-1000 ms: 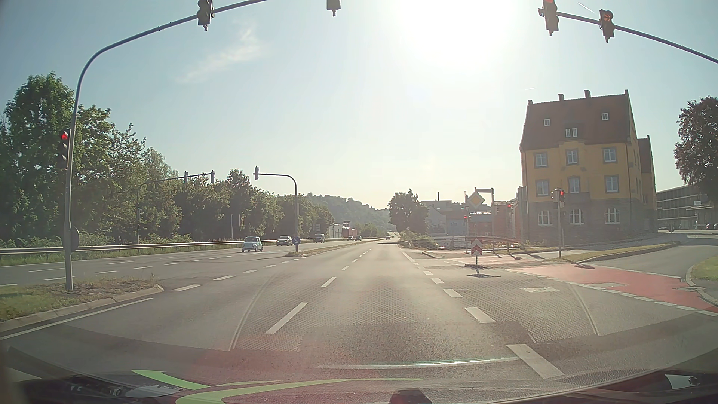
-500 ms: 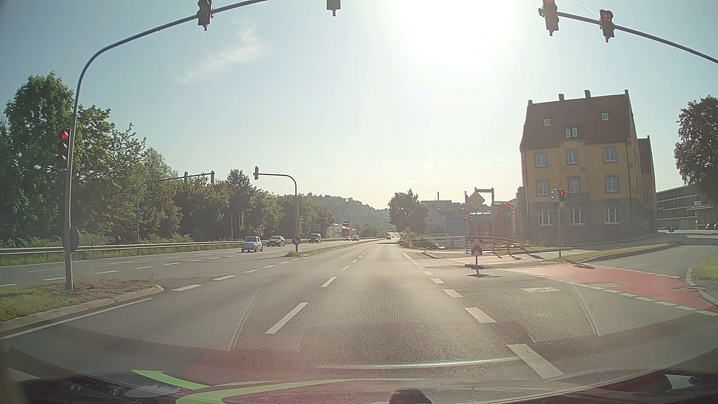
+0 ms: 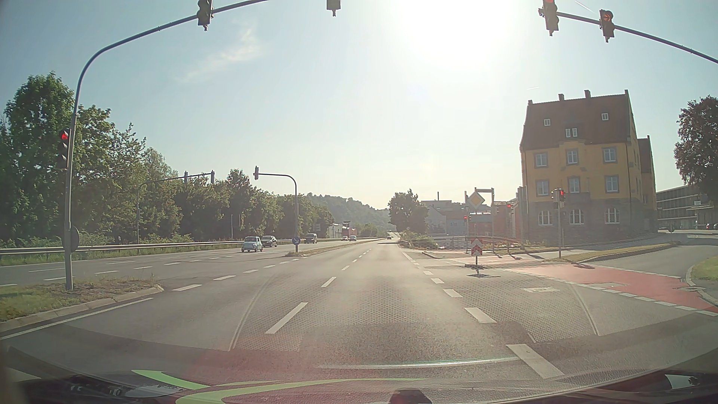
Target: Follow the waypoints while adhering to traffic rules and regulations
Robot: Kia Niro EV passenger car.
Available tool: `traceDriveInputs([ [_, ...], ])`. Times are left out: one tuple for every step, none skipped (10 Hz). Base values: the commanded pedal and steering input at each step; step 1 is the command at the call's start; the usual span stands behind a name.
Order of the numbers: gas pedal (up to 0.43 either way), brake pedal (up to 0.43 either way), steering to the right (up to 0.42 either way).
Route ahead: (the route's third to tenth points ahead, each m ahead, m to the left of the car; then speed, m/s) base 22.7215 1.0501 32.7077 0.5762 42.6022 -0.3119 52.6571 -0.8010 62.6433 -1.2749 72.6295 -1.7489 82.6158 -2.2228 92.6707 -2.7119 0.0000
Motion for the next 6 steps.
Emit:
traceDriveInputs([
  [0.0,0.268,0.005],
  [0.0,0.268,0.005],
  [0.0,0.268,0.006],
  [0.0,0.268,0.005],
  [0.0,0.268,0.005],
  [0.0,0.268,0.005],
])
